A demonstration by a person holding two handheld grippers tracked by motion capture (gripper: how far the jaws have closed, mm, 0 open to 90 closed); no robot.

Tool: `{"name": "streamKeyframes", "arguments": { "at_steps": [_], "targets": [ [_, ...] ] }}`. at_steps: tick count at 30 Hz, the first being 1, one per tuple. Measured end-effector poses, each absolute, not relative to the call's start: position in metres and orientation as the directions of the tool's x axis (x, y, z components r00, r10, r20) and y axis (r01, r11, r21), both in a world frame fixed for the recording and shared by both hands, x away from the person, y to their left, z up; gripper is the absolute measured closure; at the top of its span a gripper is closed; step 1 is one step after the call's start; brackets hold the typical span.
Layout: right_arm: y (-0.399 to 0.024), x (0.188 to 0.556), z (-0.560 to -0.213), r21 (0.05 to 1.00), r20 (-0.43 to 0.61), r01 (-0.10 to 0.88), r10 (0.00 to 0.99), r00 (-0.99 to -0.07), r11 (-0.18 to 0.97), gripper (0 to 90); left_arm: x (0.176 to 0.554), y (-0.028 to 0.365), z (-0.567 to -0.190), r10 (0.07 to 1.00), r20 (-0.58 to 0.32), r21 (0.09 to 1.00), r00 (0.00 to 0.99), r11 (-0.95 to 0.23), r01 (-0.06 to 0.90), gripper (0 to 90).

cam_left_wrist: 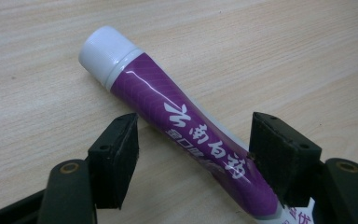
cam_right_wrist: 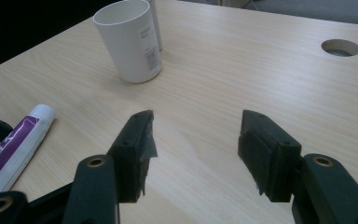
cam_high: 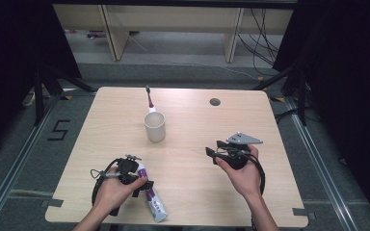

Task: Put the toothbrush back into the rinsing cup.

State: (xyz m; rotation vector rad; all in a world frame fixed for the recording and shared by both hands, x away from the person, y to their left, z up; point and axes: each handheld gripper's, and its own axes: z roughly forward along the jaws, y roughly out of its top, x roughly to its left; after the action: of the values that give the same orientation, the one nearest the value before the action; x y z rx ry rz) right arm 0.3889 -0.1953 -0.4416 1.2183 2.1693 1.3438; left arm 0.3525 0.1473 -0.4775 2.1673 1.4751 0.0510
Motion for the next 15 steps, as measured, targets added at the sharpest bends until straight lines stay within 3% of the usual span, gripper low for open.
{"name": "streamKeyframes", "arguments": {
  "at_steps": [1,15],
  "targets": [
    [-0.1953,0.3890,-0.4418,0.845,0.160,0.496,0.791,-0.590,0.199,45.4,0.3512,0.1443,-0.4786,0.890,-0.263,0.424,0.373,-0.241,0.873,33.3],
    [-0.1950,0.3883,-0.4417,0.842,0.152,0.500,0.798,-0.583,0.204,45.4,0.3561,0.1396,-0.4815,0.883,-0.237,0.393,0.404,-0.293,0.871,37.8]
  ]
}}
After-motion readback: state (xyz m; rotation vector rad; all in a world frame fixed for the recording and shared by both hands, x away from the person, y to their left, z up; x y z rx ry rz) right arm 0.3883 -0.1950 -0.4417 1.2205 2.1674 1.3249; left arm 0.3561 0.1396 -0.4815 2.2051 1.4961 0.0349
